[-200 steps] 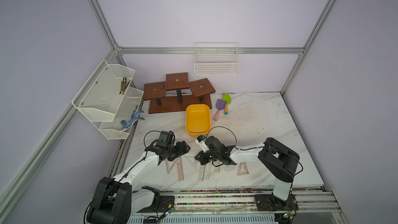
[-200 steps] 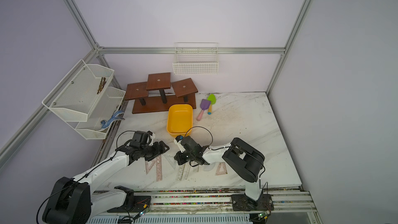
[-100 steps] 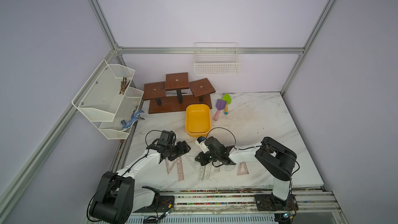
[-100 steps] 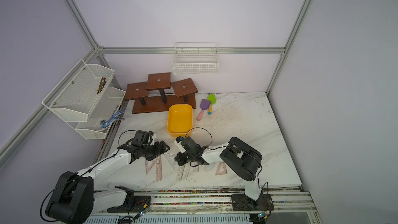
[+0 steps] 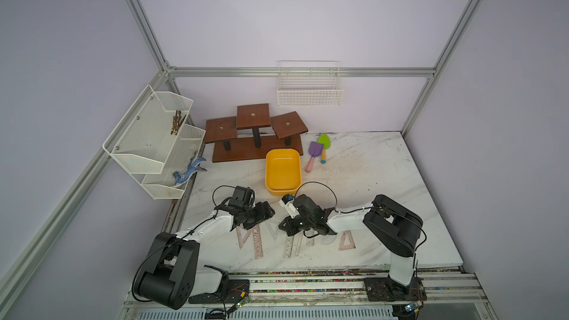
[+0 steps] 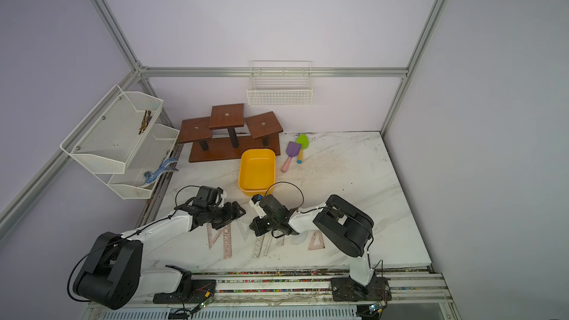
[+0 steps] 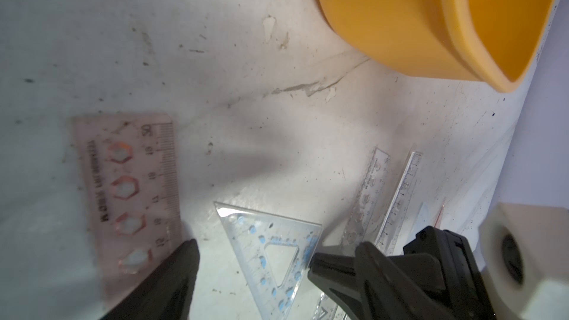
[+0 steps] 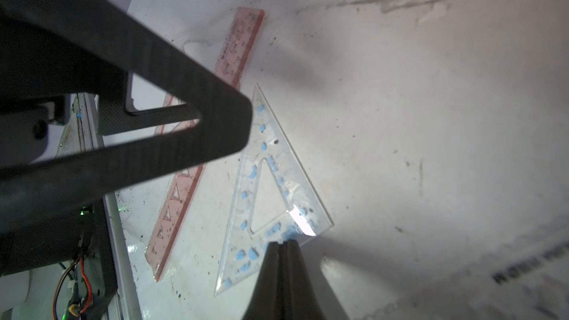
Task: Put the scattered rulers into the storage box
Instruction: Pick up the ruler from the center of the board.
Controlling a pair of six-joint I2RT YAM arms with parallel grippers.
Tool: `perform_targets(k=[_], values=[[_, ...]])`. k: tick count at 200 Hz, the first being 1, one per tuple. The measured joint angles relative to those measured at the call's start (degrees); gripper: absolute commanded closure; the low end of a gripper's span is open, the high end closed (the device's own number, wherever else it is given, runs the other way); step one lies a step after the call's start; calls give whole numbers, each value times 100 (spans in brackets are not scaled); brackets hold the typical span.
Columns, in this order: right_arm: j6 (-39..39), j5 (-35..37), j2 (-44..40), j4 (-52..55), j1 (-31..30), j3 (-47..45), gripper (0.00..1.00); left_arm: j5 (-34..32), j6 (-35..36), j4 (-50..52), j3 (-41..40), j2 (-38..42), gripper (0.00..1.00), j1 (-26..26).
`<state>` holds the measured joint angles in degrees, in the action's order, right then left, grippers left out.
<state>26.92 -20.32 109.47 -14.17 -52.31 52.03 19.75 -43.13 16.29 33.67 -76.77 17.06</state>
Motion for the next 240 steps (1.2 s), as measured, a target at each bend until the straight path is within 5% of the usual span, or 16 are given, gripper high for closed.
perform_targets(k=[117, 240], values=[[55, -85, -485, -157, 129, -278, 100, 387, -382, -160, -74, 273, 22, 258], [149, 111, -1165, -181, 304, -789, 100, 527, -435, 940, -197, 588, 22, 881]])
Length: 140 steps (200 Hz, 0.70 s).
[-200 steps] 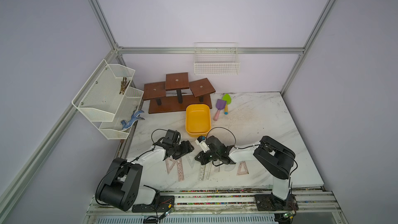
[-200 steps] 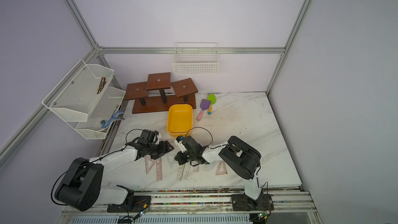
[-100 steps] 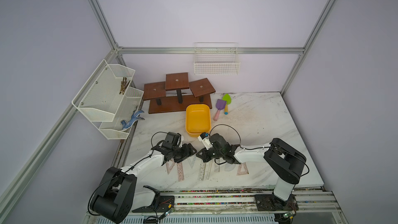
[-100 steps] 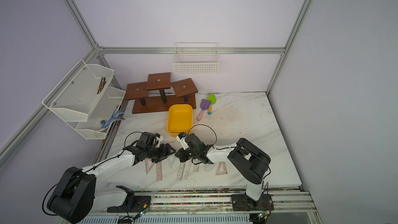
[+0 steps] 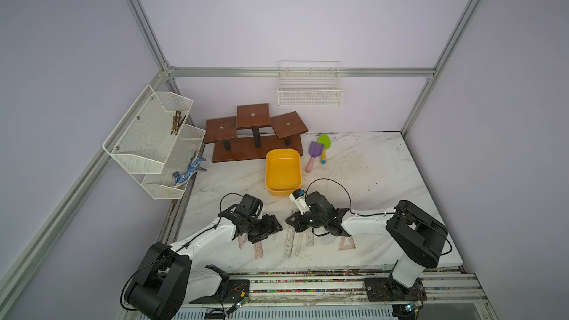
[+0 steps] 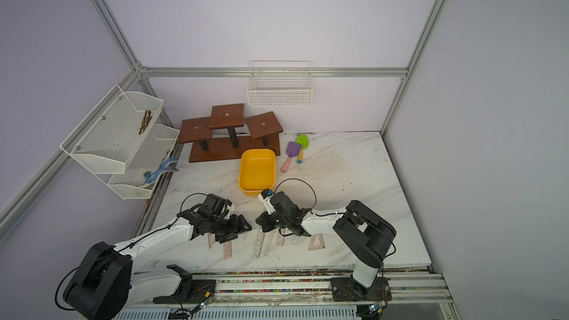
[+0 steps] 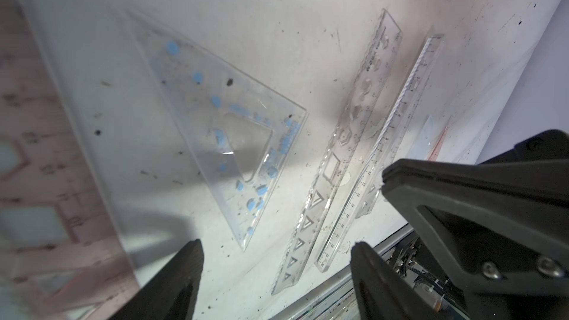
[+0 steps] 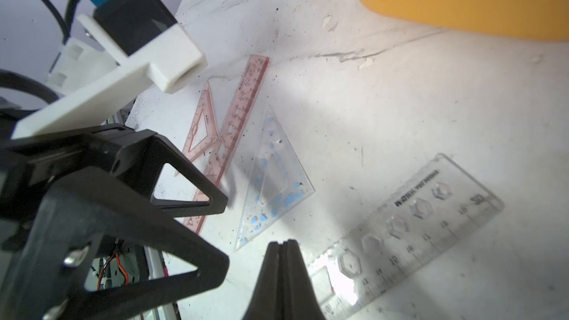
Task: Put the scattered rulers into the storage box
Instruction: Pick up the ruler from the center of the board.
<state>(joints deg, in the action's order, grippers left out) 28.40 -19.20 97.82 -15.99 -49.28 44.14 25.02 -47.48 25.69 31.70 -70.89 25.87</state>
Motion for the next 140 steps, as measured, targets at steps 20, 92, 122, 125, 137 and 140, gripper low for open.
perform_targets(k=[20, 92, 122, 125, 137, 140], values=[[9, 15, -166, -13, 74, -87, 100, 2, -2, -90, 0, -151, 22, 114], [111, 15, -313, -155, 133, -249, 100, 85, -63, -627, 79, -503, 21, 319], [129, -15, -302, -223, 133, -249, 100, 149, -146, -885, 208, -752, 21, 444], [133, -24, -297, -234, 133, -249, 100, 151, -149, -901, 221, -774, 21, 459], [142, -76, -247, -295, 136, -238, 100, 144, -155, -970, 249, -815, 22, 501], [142, -92, -225, -310, 136, -232, 100, 133, -155, -979, 249, -817, 22, 505]])
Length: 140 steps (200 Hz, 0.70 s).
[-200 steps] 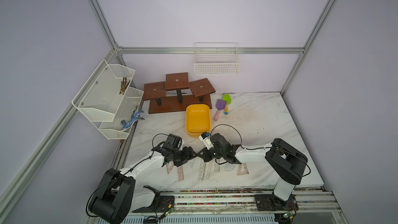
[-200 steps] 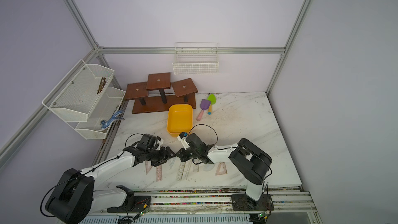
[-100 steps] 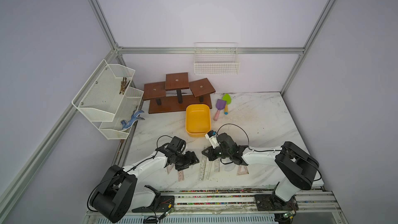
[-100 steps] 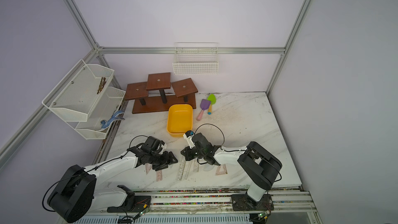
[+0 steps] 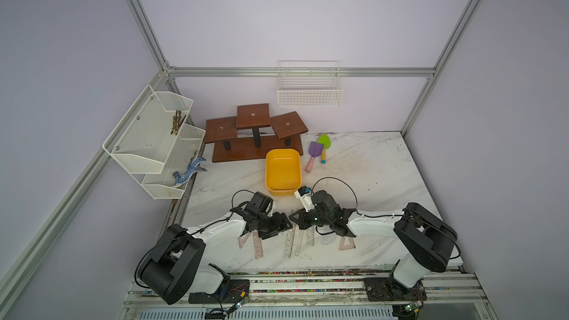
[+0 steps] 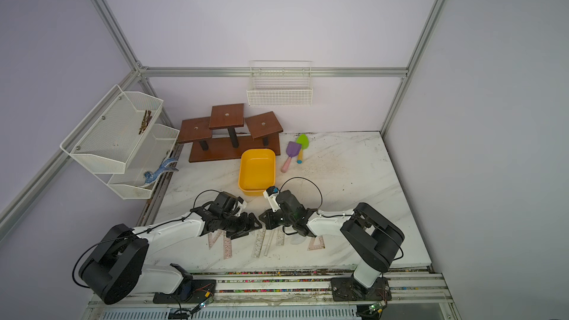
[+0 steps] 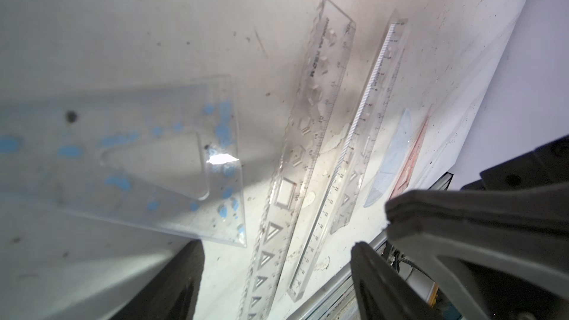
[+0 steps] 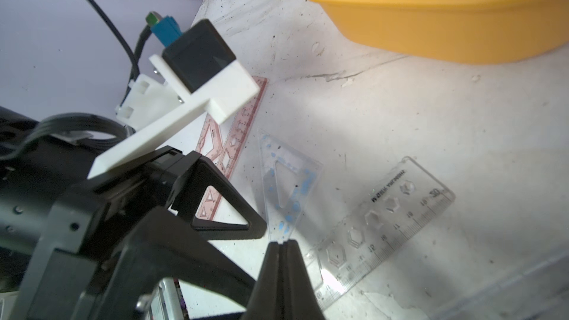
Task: Put the scattered rulers into the storage box
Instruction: Pick up the ruler from the center of the board.
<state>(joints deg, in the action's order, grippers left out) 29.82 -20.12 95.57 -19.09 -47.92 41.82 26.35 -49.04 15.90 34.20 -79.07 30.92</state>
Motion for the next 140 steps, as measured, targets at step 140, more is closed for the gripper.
perform_targets(k=[140], values=[[-17, -356, 1257, -76, -63, 883, 100, -931, 444, 960, 33, 1040, 21, -1226]])
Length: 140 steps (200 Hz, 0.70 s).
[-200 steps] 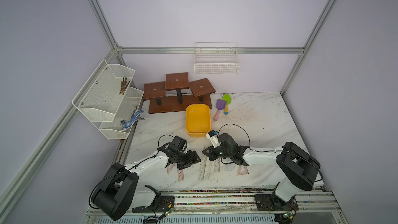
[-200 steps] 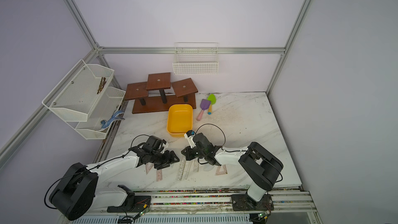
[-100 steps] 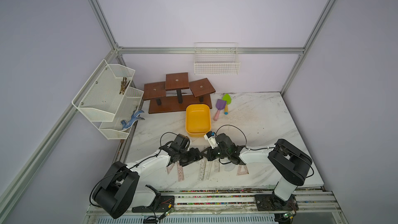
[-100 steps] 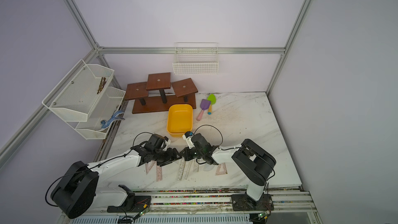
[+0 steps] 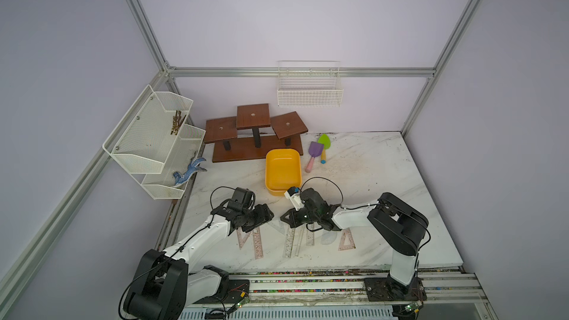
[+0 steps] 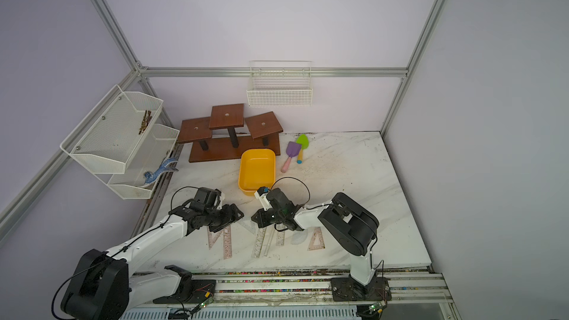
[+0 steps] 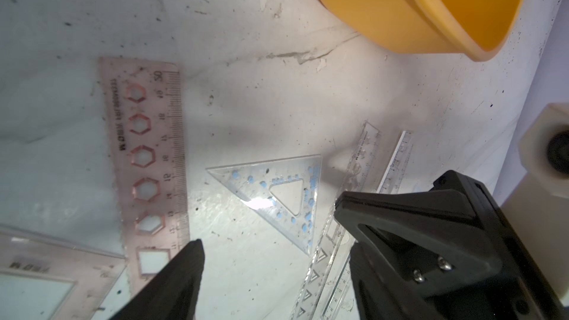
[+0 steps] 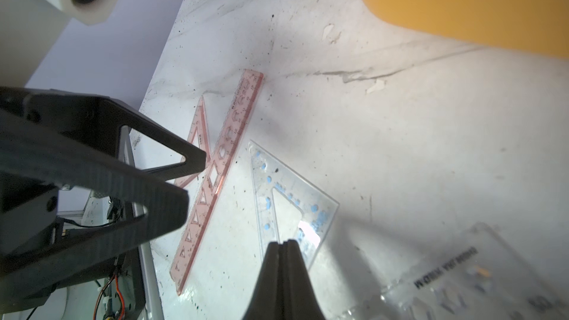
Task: Put the scattered rulers into the storage box
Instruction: Pick up the ruler from the center of the board.
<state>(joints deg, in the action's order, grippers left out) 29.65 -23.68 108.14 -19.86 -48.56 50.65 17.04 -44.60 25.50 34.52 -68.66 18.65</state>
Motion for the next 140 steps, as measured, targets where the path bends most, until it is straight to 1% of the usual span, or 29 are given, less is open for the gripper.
perform_targets(k=[64, 140], values=[[-31, -22, 291, -11, -7, 35, 100, -2, 94, 39, 72, -70, 20, -66], [-33, -28, 304, -15, -9, 35, 100, -20, 133, -2, 72, -284, 20, -66]])
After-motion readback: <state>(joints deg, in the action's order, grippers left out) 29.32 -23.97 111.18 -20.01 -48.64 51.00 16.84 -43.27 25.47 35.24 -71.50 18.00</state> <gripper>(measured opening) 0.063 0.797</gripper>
